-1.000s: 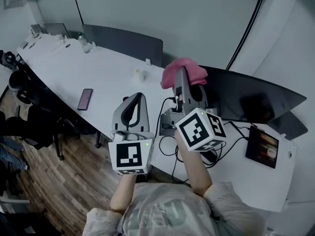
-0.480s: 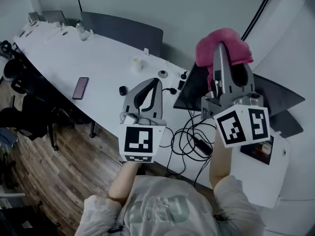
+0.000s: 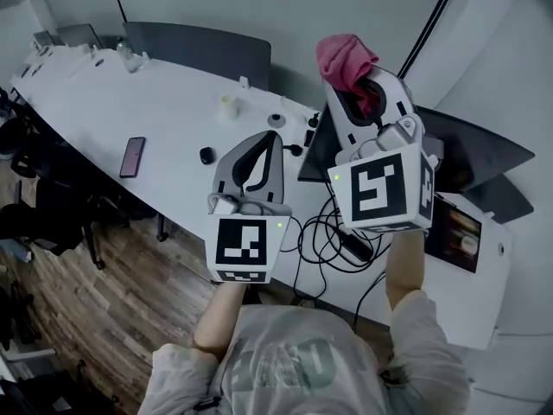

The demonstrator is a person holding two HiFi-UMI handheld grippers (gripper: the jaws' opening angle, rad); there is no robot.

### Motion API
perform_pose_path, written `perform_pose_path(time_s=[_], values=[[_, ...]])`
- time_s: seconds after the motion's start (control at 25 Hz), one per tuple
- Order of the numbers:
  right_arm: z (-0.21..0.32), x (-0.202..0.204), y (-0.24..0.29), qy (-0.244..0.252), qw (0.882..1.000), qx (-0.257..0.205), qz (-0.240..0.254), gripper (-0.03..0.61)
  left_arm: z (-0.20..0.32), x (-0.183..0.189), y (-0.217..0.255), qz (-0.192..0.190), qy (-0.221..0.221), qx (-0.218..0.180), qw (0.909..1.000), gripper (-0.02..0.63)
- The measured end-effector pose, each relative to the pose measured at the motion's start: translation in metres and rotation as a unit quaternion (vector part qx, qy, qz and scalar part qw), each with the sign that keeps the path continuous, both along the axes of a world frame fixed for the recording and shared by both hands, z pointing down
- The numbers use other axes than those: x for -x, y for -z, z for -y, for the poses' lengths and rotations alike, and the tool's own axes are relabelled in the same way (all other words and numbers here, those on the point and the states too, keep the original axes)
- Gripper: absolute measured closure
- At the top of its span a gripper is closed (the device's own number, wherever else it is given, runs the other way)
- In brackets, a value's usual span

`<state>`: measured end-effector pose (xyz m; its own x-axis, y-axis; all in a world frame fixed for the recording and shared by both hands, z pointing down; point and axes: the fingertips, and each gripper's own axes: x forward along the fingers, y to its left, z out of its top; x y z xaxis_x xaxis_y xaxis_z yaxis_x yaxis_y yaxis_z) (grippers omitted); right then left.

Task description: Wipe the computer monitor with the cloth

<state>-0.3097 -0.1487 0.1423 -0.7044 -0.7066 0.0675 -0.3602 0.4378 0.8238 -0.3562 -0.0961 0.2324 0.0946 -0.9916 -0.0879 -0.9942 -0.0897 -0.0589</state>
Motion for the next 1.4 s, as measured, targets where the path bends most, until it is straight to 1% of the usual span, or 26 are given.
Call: perform_pose_path(time_s=[0.12,0.32,0.44,0.64,0.88,1.04,1.2,1.4], values=[[0.000,0.003,-0.010,0.006,1.000,0.007,-0.004,0.525,0.001,-0.002,-0.001,0.002,0.003,0.001,1.0000,0.598],[-0.001,0.001,-0.011,0.014,1.000,0.010,-0.008,0.525,0.000,-0.006,-0.003,0.001,0.002,0.004,1.0000,0.598],[0.000,-0.012,-0.011,0.007,1.000,0.012,-0.011,0.525,0.005,-0.023,-0.005,0.002,-0.011,0.005,0.9999,0.598],[0.011,-0.049,-0.013,0.000,1.000,0.016,-0.010,0.525,0.014,-0.064,-0.007,0.002,-0.034,0.004,0.9994,0.598],[0.029,-0.108,-0.012,-0.016,1.000,0.016,-0.017,0.525,0.029,-0.126,-0.010,-0.004,-0.058,0.006,0.9983,0.598],[0.043,-0.154,-0.012,-0.018,0.999,0.030,-0.005,0.525,0.043,-0.176,-0.007,-0.007,-0.077,0.004,0.9970,0.598],[0.063,-0.212,-0.008,-0.042,0.999,0.033,-0.004,0.525,0.061,-0.236,-0.002,-0.013,-0.110,-0.004,0.9938,0.598],[0.085,-0.293,-0.007,-0.075,0.996,0.039,-0.011,0.525,0.080,-0.307,-0.008,-0.025,-0.145,0.007,0.9892,0.598]])
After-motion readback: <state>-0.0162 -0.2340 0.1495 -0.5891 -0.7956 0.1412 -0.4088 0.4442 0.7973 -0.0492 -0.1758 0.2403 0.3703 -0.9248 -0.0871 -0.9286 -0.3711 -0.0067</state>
